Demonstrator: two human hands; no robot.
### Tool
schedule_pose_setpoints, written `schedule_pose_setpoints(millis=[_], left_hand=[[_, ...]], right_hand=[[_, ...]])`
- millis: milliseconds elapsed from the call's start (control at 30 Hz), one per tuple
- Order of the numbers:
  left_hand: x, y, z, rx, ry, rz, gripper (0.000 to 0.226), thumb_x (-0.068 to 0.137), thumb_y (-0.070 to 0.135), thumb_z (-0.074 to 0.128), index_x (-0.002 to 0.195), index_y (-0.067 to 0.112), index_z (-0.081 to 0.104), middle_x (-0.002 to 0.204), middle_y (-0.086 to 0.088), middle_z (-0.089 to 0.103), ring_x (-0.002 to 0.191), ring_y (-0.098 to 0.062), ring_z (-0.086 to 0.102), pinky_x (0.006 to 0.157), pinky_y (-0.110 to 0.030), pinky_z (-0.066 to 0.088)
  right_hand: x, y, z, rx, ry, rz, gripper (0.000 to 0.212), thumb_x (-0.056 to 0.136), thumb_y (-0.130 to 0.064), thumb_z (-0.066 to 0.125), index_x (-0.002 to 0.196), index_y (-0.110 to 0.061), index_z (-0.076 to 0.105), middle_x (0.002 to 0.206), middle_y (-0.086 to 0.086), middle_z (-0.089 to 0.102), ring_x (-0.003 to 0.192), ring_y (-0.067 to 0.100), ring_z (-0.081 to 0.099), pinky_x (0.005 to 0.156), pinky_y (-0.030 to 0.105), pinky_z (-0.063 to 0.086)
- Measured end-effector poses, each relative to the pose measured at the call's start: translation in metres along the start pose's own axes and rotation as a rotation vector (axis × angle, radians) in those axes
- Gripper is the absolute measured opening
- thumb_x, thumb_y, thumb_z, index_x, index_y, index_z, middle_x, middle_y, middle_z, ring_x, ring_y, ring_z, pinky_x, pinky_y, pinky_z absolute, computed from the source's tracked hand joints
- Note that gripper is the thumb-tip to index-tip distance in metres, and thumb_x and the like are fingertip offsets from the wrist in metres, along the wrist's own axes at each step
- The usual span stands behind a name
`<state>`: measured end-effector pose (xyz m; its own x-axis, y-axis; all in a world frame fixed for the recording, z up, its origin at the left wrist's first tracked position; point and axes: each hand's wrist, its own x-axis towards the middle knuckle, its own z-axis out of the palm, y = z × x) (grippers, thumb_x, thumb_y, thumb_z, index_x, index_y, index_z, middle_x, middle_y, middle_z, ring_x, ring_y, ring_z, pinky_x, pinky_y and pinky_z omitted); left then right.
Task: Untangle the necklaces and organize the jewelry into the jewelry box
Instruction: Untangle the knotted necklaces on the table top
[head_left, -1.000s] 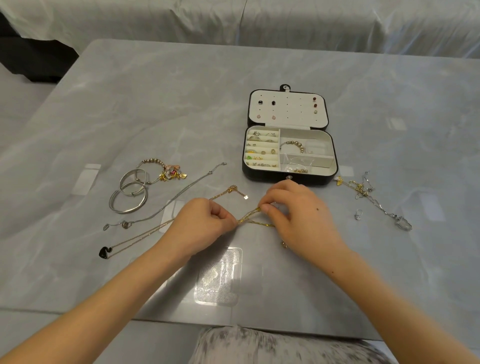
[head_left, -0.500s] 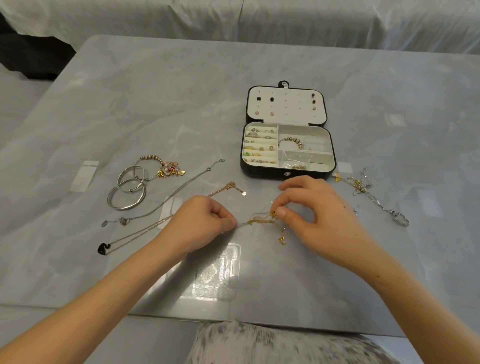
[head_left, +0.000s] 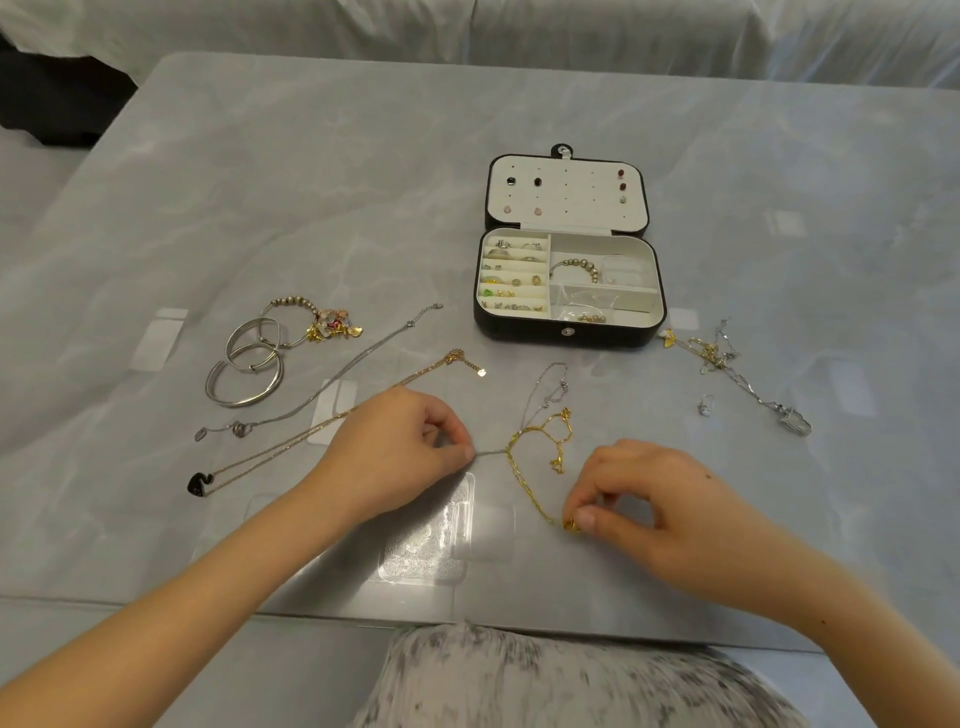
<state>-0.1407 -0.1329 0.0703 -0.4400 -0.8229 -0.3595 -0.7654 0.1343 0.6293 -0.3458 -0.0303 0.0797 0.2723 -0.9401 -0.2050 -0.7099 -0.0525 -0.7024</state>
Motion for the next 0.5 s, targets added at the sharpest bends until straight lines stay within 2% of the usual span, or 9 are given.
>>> schedule_pose_setpoints(millis=[100, 167, 300, 367, 500], left_hand=[[-0.003, -0.001, 0.0, 0.061, 0.038, 0.043, 0.016, 0.079, 0.028, 0.07, 0.066, 0.033, 0.061, 0.048, 0.01, 0.039, 0.048, -0.005, 0.039, 0.051, -0.019, 0.028], [-0.004, -0.003, 0.0, 0.106, 0.061, 0.068, 0.015, 0.08, 0.029, 0.069, 0.068, 0.034, 0.062, 0.051, 0.009, 0.041, 0.051, -0.006, 0.04, 0.051, -0.019, 0.028], [-0.009, -0.007, -0.002, 0.191, 0.09, 0.171, 0.008, 0.082, 0.029, 0.067, 0.074, 0.032, 0.064, 0.062, 0.011, 0.044, 0.061, -0.004, 0.044, 0.054, -0.014, 0.027], [-0.01, -0.009, -0.003, 0.227, 0.105, 0.226, 0.005, 0.083, 0.029, 0.066, 0.078, 0.029, 0.065, 0.063, 0.013, 0.043, 0.063, -0.002, 0.044, 0.056, -0.013, 0.028], [-0.014, -0.013, -0.001, 0.235, 0.139, 0.239, 0.005, 0.085, 0.032, 0.064, 0.089, 0.029, 0.064, 0.058, 0.014, 0.041, 0.061, 0.001, 0.045, 0.058, -0.011, 0.034]], right_hand=[[-0.001, 0.0, 0.003, -0.018, -0.013, 0.031, 0.012, 0.08, -0.036, 0.048, 0.075, -0.038, 0.058, 0.073, -0.025, 0.056, 0.087, 0.0, 0.051, 0.073, 0.007, 0.035], [-0.002, -0.003, 0.0, 0.099, 0.032, 0.048, 0.011, 0.08, -0.032, 0.05, 0.074, -0.038, 0.057, 0.074, -0.02, 0.061, 0.083, 0.0, 0.053, 0.073, 0.008, 0.038], [0.004, -0.012, -0.012, 0.395, 0.179, 0.063, 0.015, 0.092, -0.015, 0.055, 0.083, -0.019, 0.066, 0.084, -0.009, 0.069, 0.079, 0.005, 0.063, 0.077, 0.016, 0.048], [0.016, -0.019, -0.018, 0.489, 0.237, 0.056, 0.015, 0.091, -0.007, 0.053, 0.085, -0.014, 0.065, 0.082, -0.001, 0.071, 0.076, 0.007, 0.066, 0.073, 0.018, 0.051], [0.055, -0.032, -0.026, 0.487, 0.309, 0.064, 0.014, 0.092, -0.008, 0.051, 0.088, -0.012, 0.064, 0.079, 0.002, 0.07, 0.07, 0.01, 0.066, 0.062, 0.017, 0.05]])
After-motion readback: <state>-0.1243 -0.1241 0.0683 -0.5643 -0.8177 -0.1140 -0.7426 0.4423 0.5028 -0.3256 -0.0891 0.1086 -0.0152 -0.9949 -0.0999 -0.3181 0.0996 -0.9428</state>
